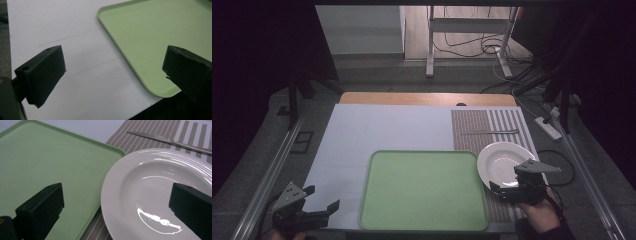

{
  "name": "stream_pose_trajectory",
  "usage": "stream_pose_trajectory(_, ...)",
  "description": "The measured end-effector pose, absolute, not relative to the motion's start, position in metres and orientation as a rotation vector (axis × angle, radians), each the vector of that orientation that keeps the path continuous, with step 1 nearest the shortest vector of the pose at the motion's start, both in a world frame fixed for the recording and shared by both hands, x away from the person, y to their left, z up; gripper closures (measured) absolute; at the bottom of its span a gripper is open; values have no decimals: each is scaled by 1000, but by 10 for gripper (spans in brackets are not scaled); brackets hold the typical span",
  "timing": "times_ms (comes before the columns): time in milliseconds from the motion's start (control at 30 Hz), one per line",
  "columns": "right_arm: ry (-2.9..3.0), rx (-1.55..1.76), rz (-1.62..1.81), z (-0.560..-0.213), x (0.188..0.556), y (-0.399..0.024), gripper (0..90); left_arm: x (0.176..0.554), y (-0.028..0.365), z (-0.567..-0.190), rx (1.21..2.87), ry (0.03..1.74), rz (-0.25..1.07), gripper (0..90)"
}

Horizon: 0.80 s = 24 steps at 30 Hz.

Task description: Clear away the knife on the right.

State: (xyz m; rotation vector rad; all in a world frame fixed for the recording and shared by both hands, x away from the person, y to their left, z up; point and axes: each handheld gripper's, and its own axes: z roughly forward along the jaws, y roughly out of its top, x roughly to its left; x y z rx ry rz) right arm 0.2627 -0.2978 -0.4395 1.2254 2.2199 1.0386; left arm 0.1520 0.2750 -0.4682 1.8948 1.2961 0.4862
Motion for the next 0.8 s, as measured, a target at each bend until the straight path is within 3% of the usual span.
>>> stream_pose_trajectory(800, 2263, 1226, 954, -448, 297, -292, 7, 152, 275, -468, 1894, 1301, 487, 43)
